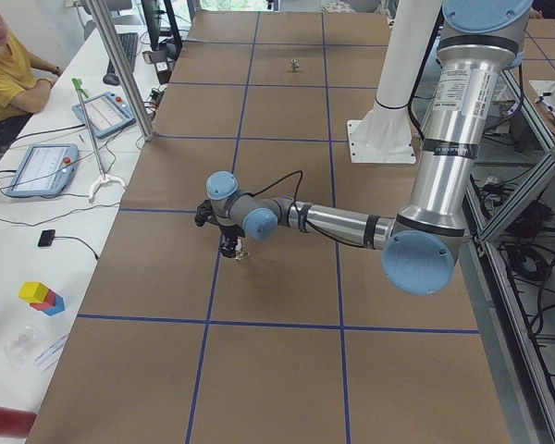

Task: Assemble PPR valve and pipe with both arms
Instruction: 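Lower the left gripper and grasp the white-and-brass valve fitting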

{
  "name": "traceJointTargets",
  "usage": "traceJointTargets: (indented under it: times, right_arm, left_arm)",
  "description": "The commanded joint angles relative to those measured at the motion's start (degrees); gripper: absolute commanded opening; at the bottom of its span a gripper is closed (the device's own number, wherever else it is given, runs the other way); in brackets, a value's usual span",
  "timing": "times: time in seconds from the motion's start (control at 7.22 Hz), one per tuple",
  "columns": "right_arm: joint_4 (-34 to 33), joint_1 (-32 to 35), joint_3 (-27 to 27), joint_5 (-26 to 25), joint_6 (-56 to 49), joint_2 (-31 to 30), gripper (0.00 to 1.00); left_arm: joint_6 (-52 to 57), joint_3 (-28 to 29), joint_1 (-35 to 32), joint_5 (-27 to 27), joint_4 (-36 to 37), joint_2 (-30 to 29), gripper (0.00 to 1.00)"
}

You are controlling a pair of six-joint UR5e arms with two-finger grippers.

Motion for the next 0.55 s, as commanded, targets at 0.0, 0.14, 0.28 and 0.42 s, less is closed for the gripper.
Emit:
traceJointTargets:
  times: [0.0,0.14,0.28,0.42]
  right_arm:
    - [0.2,0.0,-0.2,0.0,0.0,0.1,1.0]
    - [0.2,-0.1,-0.2,0.0,0.0,0.1,1.0]
    - [0.2,-0.1,-0.2,0.0,0.0,0.1,1.0]
    - [0.2,-0.1,-0.2,0.0,0.0,0.1,1.0]
  left_arm:
    - [0.0,-0.1,0.2,0.8,0.0,0.3,0.7]
    - [0.0,-0.2,0.2,0.8,0.0,0.4,0.7]
    - [0.0,-0.2,0.2,0.8,0.0,0.4,0.67]
    - [0.0,-0.5,0.2,0.8,0.0,0.5,0.4]
